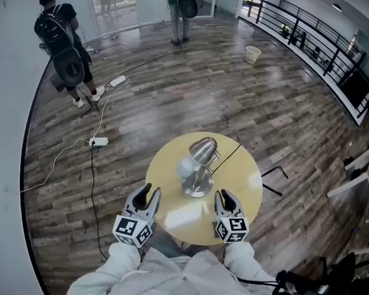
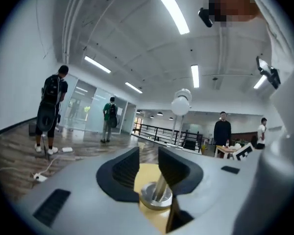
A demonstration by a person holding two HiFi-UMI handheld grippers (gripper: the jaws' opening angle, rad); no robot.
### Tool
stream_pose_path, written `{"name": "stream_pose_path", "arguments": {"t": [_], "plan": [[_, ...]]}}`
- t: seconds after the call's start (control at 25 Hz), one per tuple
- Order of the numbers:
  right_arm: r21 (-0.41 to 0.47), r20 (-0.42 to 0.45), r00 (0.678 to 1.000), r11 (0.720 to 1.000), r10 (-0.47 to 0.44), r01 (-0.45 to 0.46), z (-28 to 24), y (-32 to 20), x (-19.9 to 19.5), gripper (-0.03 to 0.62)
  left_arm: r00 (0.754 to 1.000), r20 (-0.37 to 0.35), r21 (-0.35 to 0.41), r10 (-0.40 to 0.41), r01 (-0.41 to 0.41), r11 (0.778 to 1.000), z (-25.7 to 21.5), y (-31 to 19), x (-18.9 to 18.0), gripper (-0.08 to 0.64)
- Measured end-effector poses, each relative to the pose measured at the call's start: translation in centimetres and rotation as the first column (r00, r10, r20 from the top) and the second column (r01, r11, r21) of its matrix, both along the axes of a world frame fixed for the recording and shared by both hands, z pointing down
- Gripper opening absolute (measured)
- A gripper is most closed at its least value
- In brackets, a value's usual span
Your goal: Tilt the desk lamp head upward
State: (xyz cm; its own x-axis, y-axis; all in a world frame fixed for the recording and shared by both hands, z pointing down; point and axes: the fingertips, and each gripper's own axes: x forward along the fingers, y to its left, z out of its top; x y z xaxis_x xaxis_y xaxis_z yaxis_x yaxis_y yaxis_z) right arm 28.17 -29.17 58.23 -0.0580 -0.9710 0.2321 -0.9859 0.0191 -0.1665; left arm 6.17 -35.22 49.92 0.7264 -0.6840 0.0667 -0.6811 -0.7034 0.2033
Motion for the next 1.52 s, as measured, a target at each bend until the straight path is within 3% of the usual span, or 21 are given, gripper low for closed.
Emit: {"name": "stream_pose_path", "arguments": {"t": [0.16, 0.36, 0.56, 0.76, 1.2, 1.52], "plan": [[0.021, 0.063, 0.997, 0.999, 0.041, -0.042, -1.0, 1.0, -1.5, 0.032, 0.999, 0.033, -0.107, 0.026, -0.023, 0.994, 5.1, 2.2, 3.6, 0.004], [0.008, 0.099, 0.993, 0.998, 0.066, -0.067, -1.9, 2.5, -2.1, 0.018, 0.992, 0.076, -0.138, 0.099, -0.088, 0.986, 6.9, 5.7, 7.5, 0.003], [0.046, 0.085, 0.993, 0.996, 0.078, -0.082, -3.8, 4.7, -2.6, 0.018, 0.991, 0.063, -0.156, 0.119, -0.108, 0.982, 4.6, 8.2, 8.6, 0.003], [0.069, 0.085, 0.992, 0.992, 0.096, -0.102, -5.1, 6.7, -4.0, 0.015, 0.995, 0.064, -0.144, 0.075, -0.066, 0.987, 2.7, 9.0, 7.5, 0.003], [0.053, 0.095, 0.975, 0.977, 0.203, -0.209, -4.7, 12.6, -10.7, 0.015, 0.985, 0.068, -0.113, 0.16, -0.152, 0.982, 1.6, 13.9, 1.9, 0.003], [0.074, 0.063, 0.978, 0.976, 0.2, -0.205, -6.7, 15.1, -14.0, 0.015, 0.986, 0.077, -0.098, 0.151, -0.143, 0.985, 0.6, 16.9, -1.0, 0.003]]}}
